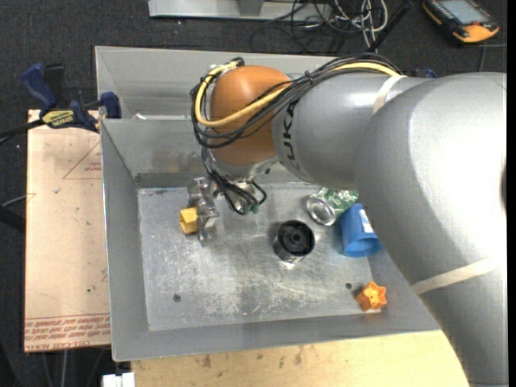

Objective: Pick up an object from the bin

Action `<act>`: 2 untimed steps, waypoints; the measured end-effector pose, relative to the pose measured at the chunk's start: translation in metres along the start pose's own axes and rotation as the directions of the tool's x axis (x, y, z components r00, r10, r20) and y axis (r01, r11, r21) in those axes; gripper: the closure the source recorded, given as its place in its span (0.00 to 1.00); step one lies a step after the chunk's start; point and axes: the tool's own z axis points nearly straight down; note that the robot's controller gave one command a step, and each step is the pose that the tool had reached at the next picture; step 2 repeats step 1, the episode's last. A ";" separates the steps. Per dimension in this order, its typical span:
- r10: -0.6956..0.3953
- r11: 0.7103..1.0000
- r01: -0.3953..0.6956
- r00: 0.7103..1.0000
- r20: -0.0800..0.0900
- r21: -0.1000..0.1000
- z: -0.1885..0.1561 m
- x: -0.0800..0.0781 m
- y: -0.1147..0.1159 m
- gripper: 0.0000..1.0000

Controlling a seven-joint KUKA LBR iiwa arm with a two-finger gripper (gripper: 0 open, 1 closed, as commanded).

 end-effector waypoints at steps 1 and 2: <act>-0.002 1.000 0.002 1.000 -0.005 0.000 -0.003 0.001 0.000 1.00; -0.002 1.000 0.002 1.000 -0.005 0.000 -0.003 0.001 0.000 1.00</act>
Offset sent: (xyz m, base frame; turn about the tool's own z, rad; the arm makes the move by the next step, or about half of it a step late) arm -0.0358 0.0399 -0.0027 -0.2149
